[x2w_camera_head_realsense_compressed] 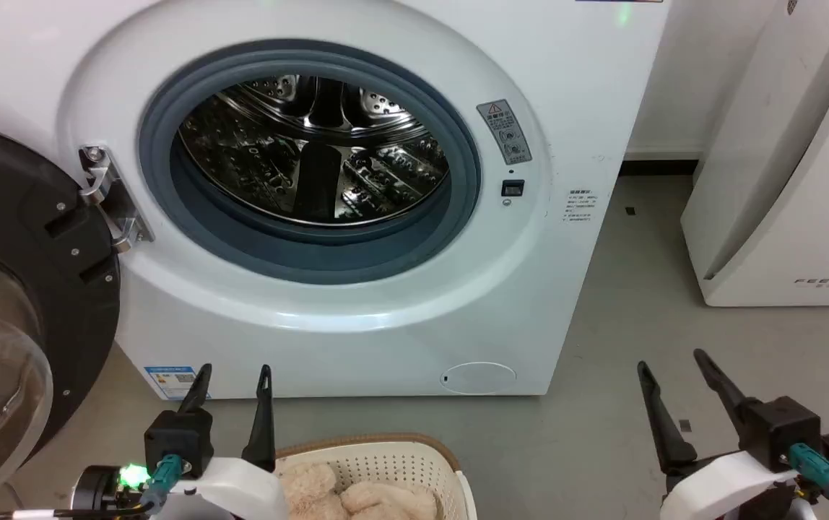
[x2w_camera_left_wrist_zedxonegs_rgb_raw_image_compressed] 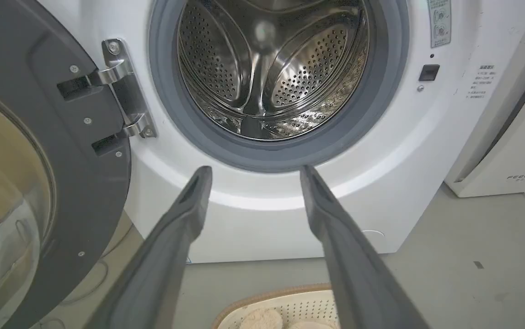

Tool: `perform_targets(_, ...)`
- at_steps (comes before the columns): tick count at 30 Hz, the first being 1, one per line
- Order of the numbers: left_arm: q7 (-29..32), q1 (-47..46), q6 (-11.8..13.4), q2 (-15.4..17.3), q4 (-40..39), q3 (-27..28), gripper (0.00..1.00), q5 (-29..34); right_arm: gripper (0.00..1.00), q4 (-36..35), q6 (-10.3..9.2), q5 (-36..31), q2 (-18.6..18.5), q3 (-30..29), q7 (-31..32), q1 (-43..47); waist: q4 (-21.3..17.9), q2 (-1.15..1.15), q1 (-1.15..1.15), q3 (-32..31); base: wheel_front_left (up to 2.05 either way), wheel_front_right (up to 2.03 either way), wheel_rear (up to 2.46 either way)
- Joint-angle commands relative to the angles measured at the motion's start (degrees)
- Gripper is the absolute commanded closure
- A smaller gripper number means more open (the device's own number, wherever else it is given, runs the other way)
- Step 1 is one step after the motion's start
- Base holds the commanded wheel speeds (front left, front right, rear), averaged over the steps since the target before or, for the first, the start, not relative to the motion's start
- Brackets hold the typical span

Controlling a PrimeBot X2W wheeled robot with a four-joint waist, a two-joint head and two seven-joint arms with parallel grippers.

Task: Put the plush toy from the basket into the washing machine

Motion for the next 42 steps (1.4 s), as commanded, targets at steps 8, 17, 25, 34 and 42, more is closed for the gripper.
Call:
perform_targets(8,-1.7,-1.8,-0.2,0.1,4.3,-1.1,0.0,-0.6,0.0,-0.9,-0.01,-0.1,0.0,-0.8,-1.7,-1.0,-0.6,0.0,0.0,2.8,0.0,0.0,0.0)
perform_targets(17,-2.8,-4.4,-0.8,0.8,8.9,-2.0,0.0,-0.6,0.0,-1.5,-0.01,0.2,0.0,-1.0,-2.8,-2.2,-1.4,0.0,0.0,5.9,0.0,0.0,0.0)
perform_targets(25,-3.9,-8.2,-1.8,1.6,14.7,-3.6,0.0,-0.4,0.0,-2.3,-0.01,0.4,0.0,-1.2,-3.9,-3.5,-2.0,0.0,0.0,9.7,0.0,0.0,0.0)
perform_targets(34,-5.0,-12.3,-2.7,2.6,22.5,-5.8,0.0,0.0,0.0,-2.8,-0.02,1.1,0.0,-1.4,-4.9,-4.9,-3.0,0.0,0.0,13.7,0.0,0.0,0.0)
perform_targets(42,-4.7,-16.3,-3.5,3.8,30.9,-8.2,0.0,0.2,0.0,-3.3,-0.02,1.6,0.0,-1.5,-5.9,-6.0,-4.2,0.0,0.0,17.2,0.0,0.0,0.0)
